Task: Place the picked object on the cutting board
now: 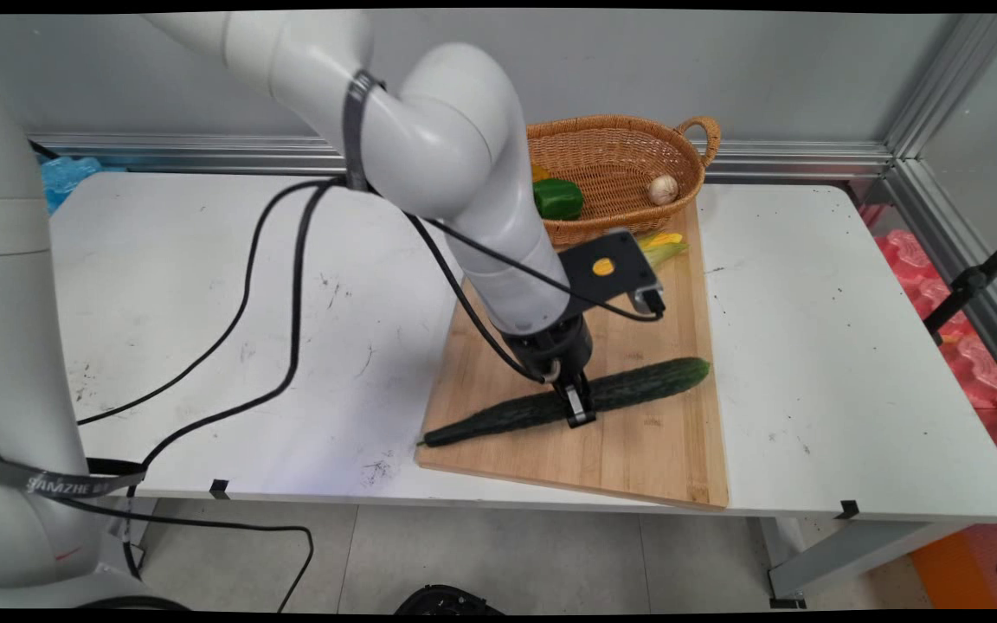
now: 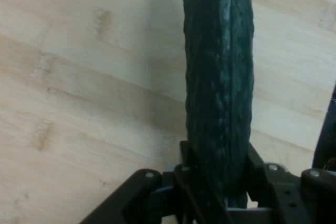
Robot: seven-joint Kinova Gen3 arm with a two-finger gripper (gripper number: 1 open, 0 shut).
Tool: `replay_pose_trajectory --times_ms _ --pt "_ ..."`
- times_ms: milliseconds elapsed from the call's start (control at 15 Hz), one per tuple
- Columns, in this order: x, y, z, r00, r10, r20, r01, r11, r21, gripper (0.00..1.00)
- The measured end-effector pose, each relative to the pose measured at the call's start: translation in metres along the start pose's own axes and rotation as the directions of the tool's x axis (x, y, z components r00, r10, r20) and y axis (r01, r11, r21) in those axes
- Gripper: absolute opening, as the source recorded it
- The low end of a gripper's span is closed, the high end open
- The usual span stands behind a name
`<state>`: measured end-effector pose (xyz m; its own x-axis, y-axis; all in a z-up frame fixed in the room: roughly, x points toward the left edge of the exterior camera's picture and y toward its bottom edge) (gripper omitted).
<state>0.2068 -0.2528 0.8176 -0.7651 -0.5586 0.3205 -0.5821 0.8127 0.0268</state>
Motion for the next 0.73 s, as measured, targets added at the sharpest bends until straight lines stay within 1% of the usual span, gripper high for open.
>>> replay_pose_trajectory --times_ms 333,400,733 --pt "0.0 0.0 0.023 1.0 -0.002 0.019 0.003 1.0 -0.001 0.0" --pt "0.001 0.0 0.025 1.0 0.0 0.019 0.0 1.0 -0.001 1.0" --pt "0.006 -0.003 0.022 1.0 0.021 -0.003 -0.021 1.0 0.001 1.0"
